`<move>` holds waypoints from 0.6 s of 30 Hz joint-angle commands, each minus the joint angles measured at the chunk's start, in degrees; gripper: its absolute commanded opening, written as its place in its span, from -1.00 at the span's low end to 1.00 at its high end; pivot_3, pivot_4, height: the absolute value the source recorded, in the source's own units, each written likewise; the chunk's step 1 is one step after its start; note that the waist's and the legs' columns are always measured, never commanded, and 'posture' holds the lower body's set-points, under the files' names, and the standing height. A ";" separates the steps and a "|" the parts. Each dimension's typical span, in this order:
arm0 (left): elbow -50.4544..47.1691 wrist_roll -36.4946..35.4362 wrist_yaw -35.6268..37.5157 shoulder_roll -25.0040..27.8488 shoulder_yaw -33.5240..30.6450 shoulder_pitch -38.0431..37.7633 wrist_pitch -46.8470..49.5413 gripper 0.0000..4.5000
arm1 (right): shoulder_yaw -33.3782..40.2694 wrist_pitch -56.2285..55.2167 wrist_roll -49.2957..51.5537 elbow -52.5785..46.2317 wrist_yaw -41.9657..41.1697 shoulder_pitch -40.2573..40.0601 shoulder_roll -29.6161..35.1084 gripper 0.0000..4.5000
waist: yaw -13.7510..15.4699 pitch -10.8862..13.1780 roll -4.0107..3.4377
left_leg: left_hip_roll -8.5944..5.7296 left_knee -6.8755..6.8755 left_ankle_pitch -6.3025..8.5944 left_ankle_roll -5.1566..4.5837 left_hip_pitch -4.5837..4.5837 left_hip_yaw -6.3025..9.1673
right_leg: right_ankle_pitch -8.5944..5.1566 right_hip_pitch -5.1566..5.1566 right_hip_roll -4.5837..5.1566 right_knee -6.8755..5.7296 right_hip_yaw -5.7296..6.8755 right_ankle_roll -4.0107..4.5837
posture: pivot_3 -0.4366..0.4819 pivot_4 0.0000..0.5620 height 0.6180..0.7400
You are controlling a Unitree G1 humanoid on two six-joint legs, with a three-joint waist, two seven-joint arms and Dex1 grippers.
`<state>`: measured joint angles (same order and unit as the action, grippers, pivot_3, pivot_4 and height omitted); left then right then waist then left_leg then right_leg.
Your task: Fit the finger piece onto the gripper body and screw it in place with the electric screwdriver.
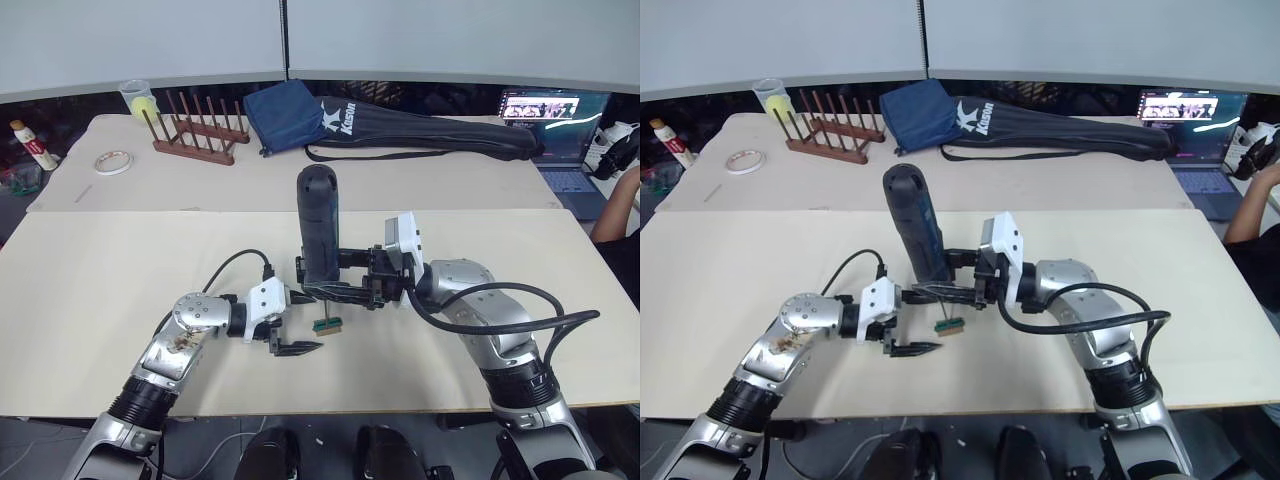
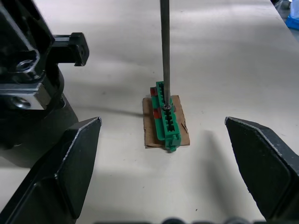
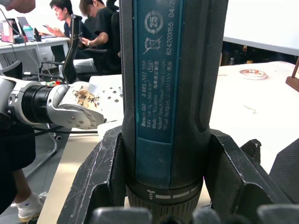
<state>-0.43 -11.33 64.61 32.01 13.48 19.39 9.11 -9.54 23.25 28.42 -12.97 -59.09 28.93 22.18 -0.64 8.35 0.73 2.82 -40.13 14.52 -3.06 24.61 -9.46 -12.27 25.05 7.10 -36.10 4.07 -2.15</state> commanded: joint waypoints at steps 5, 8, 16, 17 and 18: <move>-5.14 -2.81 -1.68 1.04 -3.53 -2.68 3.09 1.00 | 2.74 1.24 4.12 -5.52 0.79 2.24 0.40 -0.14 | -0.04 0.00 0.00 | 0.01 0.01 0.00 0.00 0.00 0.00 | 0.00 0.00 0.00 0.00 0.00 0.00 | -0.05 -0.47 1.00; -8.22 -4.08 -2.56 2.25 -5.27 -5.07 4.71 1.00 | 3.62 2.77 5.76 -6.28 1.36 3.40 0.89 -0.14 | -0.05 0.00 0.00 | 0.02 0.00 0.00 0.00 0.00 0.00 | 0.00 0.00 0.00 0.00 -0.01 0.00 | -0.05 -0.47 1.00; -7.24 -4.79 -7.29 2.95 -9.20 -7.00 7.01 1.00 | 6.13 6.68 9.93 -7.39 3.22 7.07 1.79 -0.14 | 0.18 0.00 0.00 | 0.04 0.01 0.00 0.00 -0.01 0.04 | 0.00 0.00 0.01 0.00 -0.01 0.00 | -0.05 -0.47 1.00; -6.62 -4.63 -7.78 2.68 -9.15 -6.61 6.93 1.00 | 6.24 6.99 10.18 -7.41 3.30 7.30 1.91 -0.14 | 0.20 0.00 0.00 | 0.04 0.00 0.00 0.00 -0.01 0.03 | 0.00 0.00 0.01 0.00 -0.01 0.00 | -0.05 -0.47 1.00; -5.73 -4.08 -8.15 2.42 -8.78 -6.15 6.28 1.00 | 6.31 7.24 10.43 -7.42 3.30 7.58 2.11 -0.14 | 0.24 0.00 0.00 | 0.03 0.00 0.00 0.00 -0.01 0.03 | 0.00 -0.01 0.02 0.00 -0.01 0.00 | -0.05 -0.47 1.00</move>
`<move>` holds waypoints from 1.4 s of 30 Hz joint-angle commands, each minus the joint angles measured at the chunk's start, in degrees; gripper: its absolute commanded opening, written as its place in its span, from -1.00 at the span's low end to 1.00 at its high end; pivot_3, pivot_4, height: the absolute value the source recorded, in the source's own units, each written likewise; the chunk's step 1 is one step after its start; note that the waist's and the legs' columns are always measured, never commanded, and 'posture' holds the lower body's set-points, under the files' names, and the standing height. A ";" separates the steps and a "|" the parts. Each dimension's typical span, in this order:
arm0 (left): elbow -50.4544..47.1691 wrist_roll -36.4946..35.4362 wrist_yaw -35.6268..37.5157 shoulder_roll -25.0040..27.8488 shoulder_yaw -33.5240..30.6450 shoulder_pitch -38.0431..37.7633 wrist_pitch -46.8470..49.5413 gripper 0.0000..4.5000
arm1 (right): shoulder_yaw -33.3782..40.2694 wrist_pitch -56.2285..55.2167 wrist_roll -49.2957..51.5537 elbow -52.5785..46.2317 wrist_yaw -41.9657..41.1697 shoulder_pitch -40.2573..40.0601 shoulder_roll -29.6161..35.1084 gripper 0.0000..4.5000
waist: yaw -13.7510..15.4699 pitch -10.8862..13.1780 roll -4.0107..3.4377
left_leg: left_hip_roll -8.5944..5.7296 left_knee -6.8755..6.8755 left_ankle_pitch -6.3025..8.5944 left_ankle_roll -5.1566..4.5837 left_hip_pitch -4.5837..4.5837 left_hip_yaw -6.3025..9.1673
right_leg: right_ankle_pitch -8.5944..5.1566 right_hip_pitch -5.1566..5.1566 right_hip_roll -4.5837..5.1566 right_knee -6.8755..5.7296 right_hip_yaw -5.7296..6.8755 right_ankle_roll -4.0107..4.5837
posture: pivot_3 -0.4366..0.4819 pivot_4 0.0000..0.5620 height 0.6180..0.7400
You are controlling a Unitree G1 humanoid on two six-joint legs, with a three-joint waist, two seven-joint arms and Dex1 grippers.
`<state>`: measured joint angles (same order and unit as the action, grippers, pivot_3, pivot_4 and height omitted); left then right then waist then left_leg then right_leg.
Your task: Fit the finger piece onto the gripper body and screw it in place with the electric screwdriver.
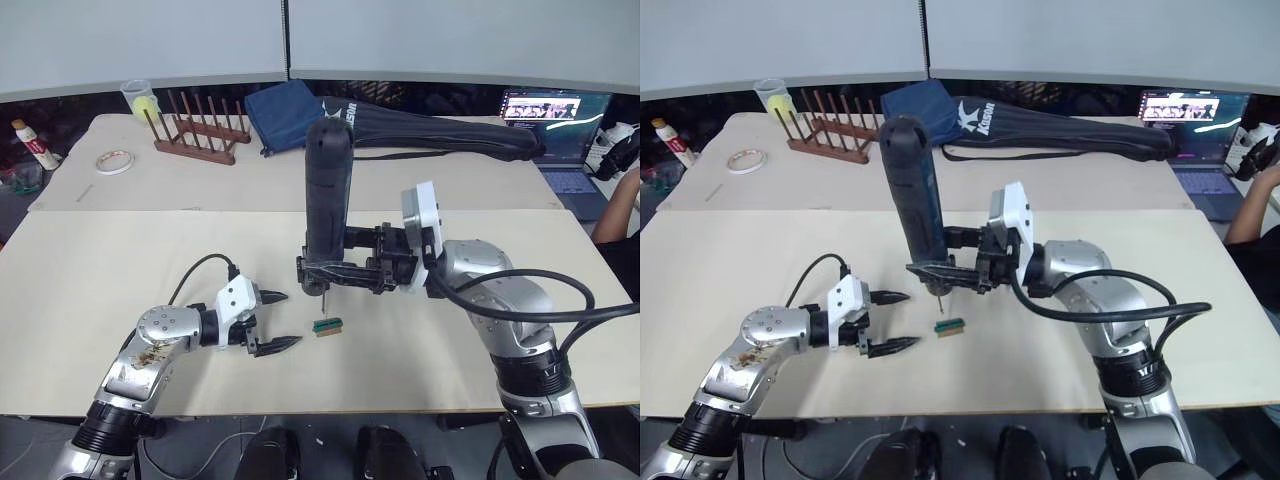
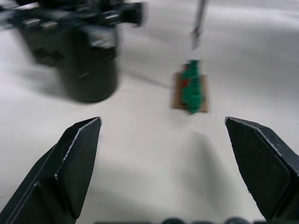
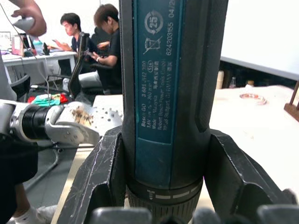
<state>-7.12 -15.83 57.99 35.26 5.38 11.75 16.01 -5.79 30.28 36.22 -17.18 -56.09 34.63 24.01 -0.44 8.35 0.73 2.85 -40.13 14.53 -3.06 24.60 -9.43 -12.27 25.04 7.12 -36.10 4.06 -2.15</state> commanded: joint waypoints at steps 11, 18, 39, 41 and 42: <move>12.31 4.22 -8.41 -8.53 1.20 10.20 -2.58 1.00 | 3.05 1.21 2.94 -3.27 0.58 2.54 2.52 -0.14 | 0.21 0.00 0.01 | -0.05 -0.03 0.00 0.00 0.00 -0.02 | 0.00 -0.02 -0.01 0.00 0.01 0.00 | -0.05 -0.47 1.00; 21.15 7.06 -10.50 -13.67 2.81 15.47 -7.19 1.00 | 3.39 1.49 2.99 -3.69 1.22 1.89 3.70 -0.14 | 0.28 0.00 0.01 | -0.07 -0.07 0.00 -0.01 0.01 -0.04 | 0.01 -0.03 -0.02 0.00 0.01 -0.01 | -0.05 -0.47 1.00; 46.71 7.04 13.41 -14.83 5.01 33.67 -25.43 0.02 | 5.24 4.96 7.50 -7.77 0.75 0.30 8.05 -0.14 | 0.58 0.04 0.08 | -0.05 -0.23 0.07 -0.14 0.15 -0.02 | 0.02 0.02 -0.01 0.04 0.04 -0.03 | -0.05 -0.47 1.00; 51.05 8.80 12.82 -14.94 5.38 35.56 -26.12 0.02 | 5.32 4.96 7.53 -7.87 1.05 0.14 8.38 -0.14 | 0.57 0.04 0.08 | -0.05 -0.25 0.09 -0.16 0.16 -0.02 | 0.02 0.02 -0.01 0.04 0.04 -0.04 | -0.05 -0.47 1.00; 52.87 9.59 12.50 -14.96 5.60 36.29 -26.17 0.02 | 5.37 4.95 7.50 -7.87 1.19 0.05 8.50 -0.14 | 0.56 0.04 0.08 | -0.05 -0.26 0.10 -0.17 0.15 -0.02 | 0.03 0.01 -0.01 0.04 0.03 -0.04 | -0.05 -0.47 1.00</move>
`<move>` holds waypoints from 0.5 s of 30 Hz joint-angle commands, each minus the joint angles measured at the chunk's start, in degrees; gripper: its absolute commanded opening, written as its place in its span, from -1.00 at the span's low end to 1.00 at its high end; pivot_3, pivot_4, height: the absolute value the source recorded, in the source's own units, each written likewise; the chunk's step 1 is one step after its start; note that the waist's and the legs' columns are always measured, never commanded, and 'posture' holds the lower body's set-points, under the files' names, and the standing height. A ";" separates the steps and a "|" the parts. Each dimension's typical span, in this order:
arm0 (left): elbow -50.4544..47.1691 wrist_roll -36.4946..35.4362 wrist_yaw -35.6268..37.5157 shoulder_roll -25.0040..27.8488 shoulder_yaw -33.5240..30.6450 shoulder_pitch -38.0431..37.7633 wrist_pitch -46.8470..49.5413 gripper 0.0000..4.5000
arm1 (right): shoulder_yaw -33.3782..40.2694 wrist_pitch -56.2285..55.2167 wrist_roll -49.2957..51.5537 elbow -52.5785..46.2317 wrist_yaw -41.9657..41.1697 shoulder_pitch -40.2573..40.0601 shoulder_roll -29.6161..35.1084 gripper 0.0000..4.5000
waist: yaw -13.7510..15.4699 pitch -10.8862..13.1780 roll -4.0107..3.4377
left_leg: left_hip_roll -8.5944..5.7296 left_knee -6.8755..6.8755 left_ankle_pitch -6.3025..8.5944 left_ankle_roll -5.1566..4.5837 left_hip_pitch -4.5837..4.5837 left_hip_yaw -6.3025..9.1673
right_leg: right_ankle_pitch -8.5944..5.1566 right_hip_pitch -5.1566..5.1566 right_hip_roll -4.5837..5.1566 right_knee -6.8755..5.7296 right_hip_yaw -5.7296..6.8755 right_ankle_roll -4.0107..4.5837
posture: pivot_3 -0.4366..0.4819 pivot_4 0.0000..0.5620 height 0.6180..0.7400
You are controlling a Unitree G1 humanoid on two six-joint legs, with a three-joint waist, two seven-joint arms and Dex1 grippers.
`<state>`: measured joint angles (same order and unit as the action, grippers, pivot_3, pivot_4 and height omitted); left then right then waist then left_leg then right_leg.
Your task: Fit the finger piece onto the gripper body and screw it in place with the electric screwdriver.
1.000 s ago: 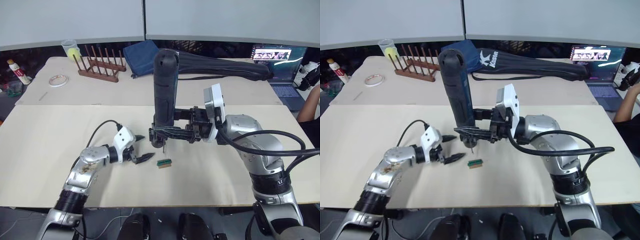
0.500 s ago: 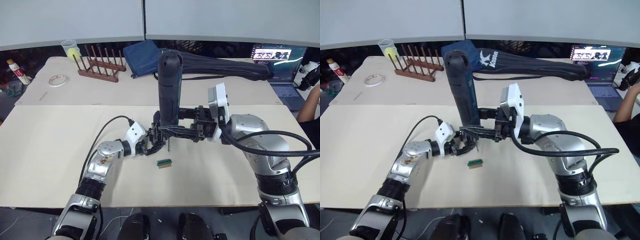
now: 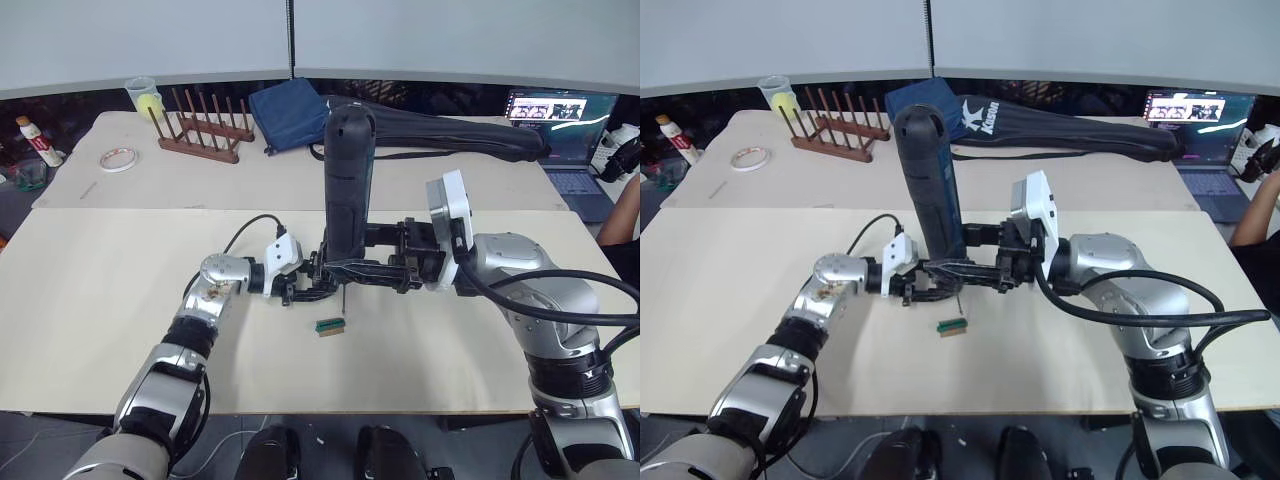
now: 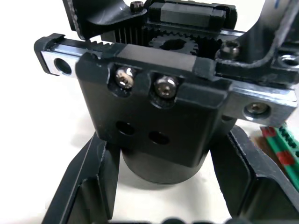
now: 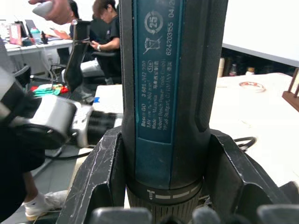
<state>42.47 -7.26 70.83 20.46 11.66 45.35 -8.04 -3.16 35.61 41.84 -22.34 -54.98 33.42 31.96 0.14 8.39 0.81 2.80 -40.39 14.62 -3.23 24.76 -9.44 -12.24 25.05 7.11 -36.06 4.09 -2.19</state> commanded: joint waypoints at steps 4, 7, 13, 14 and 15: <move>7.80 3.53 -1.37 0.02 -0.29 3.38 -1.79 0.48 | 2.85 -0.46 1.82 -2.91 0.61 0.80 0.80 -0.14 | -0.20 0.01 0.01 | 0.00 0.00 0.01 -0.02 0.00 -0.01 | 0.00 0.01 0.00 0.01 0.00 -0.01 | -0.05 -0.47 1.00; 4.11 2.77 0.08 0.98 -0.64 0.41 0.95 0.98 | 2.84 -0.54 1.76 -3.11 1.16 0.48 0.73 -0.14 | -0.25 0.01 0.01 | 0.01 -0.02 0.01 -0.02 0.01 0.00 | 0.00 0.00 0.00 0.00 0.00 -0.01 | -0.05 -0.47 1.00; -15.71 -0.47 -9.69 0.90 -5.19 -10.14 12.90 1.00 | 2.66 -0.86 1.56 -2.92 1.78 0.27 0.35 -0.14 | -0.61 0.00 0.01 | 0.05 -0.03 0.01 -0.02 0.00 0.03 | 0.00 0.00 0.00 -0.03 -0.04 -0.01 | -0.05 -0.47 1.00; -19.32 -0.69 -11.15 0.72 -5.46 -12.22 14.23 1.00 | 2.60 -0.93 1.50 -2.81 1.82 0.30 0.26 -0.14 | -0.68 0.01 0.01 | 0.07 -0.04 0.01 -0.02 0.00 0.03 | 0.00 0.00 0.01 -0.03 -0.04 -0.01 | -0.05 -0.47 1.00; -22.37 -1.00 -12.49 0.48 -5.62 -13.99 15.64 1.00 | 2.53 -0.98 1.45 -2.70 1.85 0.34 0.17 -0.14 | -0.74 0.00 0.01 | 0.07 -0.04 0.01 -0.02 0.00 0.04 | 0.00 0.00 0.01 -0.04 -0.04 -0.01 | -0.05 -0.47 1.00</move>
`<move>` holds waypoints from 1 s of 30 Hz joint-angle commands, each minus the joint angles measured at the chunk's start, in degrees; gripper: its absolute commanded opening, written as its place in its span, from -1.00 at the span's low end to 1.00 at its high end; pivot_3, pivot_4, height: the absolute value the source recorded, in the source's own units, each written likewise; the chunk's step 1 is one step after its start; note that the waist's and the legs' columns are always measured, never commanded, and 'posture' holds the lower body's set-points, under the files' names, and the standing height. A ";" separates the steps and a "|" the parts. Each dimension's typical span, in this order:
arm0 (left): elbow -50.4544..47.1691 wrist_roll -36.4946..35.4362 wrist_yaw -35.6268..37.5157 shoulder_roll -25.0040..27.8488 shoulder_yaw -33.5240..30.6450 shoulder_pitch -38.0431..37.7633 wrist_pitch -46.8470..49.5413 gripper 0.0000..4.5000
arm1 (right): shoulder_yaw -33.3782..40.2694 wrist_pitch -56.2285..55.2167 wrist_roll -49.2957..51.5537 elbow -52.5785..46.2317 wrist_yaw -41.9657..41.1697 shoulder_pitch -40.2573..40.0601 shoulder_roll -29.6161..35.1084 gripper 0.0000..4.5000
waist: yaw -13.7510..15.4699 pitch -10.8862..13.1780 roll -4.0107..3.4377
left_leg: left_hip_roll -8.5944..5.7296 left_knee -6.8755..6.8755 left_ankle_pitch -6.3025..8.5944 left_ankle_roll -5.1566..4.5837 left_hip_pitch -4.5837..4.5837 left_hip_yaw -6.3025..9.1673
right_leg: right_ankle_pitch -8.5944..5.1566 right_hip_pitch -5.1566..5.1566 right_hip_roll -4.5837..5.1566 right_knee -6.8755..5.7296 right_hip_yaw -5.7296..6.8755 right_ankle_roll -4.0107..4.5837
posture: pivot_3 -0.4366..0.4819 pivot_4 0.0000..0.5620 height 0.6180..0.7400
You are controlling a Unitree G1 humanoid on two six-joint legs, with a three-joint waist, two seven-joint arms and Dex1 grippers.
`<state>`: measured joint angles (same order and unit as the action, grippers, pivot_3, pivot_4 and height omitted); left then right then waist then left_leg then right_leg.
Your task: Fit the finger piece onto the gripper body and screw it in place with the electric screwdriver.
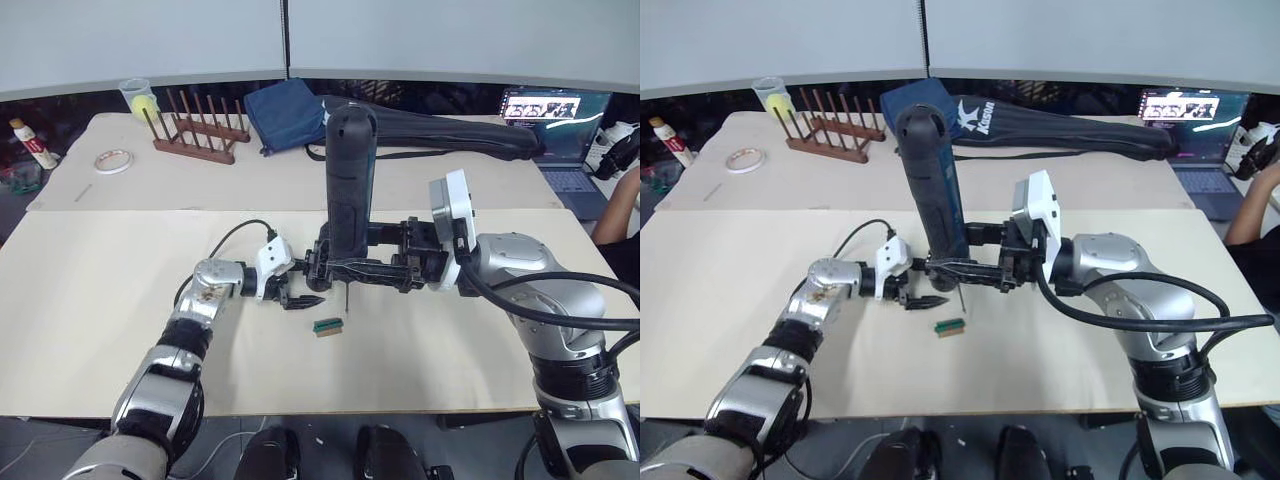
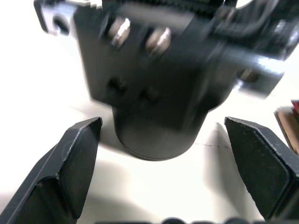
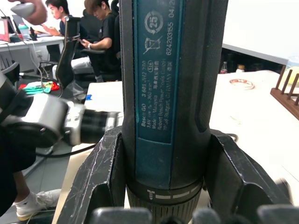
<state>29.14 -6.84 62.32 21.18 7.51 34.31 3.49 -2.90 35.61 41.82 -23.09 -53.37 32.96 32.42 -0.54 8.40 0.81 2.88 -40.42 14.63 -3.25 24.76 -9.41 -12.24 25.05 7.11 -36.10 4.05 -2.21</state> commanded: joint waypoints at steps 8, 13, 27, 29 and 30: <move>-21.90 0.14 -17.85 -4.30 -2.01 -11.47 8.39 1.00 | 1.80 -1.18 1.08 -1.36 0.29 1.41 -1.00 -0.14 | 0.39 0.00 0.00 | -0.02 0.00 0.01 -0.01 -0.01 0.01 | 0.02 -0.03 0.03 0.00 0.00 -0.03 | -0.05 -0.47 1.00; -23.84 1.83 -22.84 -6.20 -0.26 -13.35 7.48 1.00 | 1.72 -1.06 0.99 -1.41 0.54 1.40 -1.27 -0.14 | 0.46 0.00 0.00 | -0.04 0.00 0.01 -0.01 -0.02 0.00 | 0.02 -0.03 0.04 0.01 0.00 -0.03 | -0.05 -0.47 1.00; -18.24 1.29 -22.00 -6.53 0.64 -10.59 4.60 0.19 | 2.04 -1.06 0.92 -1.30 0.72 1.69 -1.08 -0.14 | 0.65 0.00 0.00 | -0.05 0.00 0.01 -0.02 -0.02 -0.01 | 0.02 -0.03 0.04 0.02 0.01 -0.03 | -0.05 -0.47 1.00; -17.11 0.98 -20.91 -6.56 0.78 -10.12 3.99 0.01 | 2.25 -0.90 1.17 -1.47 0.64 2.01 -0.86 -0.14 | 0.67 0.00 0.00 | -0.05 0.00 0.01 -0.01 -0.03 -0.01 | 0.02 -0.03 0.04 0.01 0.01 -0.03 | -0.05 -0.47 1.00; -16.57 0.93 -20.48 -6.55 0.87 -9.90 3.58 0.01 | 2.33 -0.86 1.27 -1.53 0.58 2.14 -0.76 -0.14 | 0.71 0.00 0.00 | -0.05 0.00 0.01 -0.01 -0.03 -0.01 | 0.02 -0.03 0.04 0.01 0.01 -0.03 | -0.05 -0.47 1.00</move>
<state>12.56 -4.86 40.96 14.77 8.24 23.44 8.45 -2.92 35.61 41.75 -22.91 -52.50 33.12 31.32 0.17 8.40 0.81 2.82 -40.42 14.64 -3.26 24.73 -9.42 -12.22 25.02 7.15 -36.09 4.07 -2.23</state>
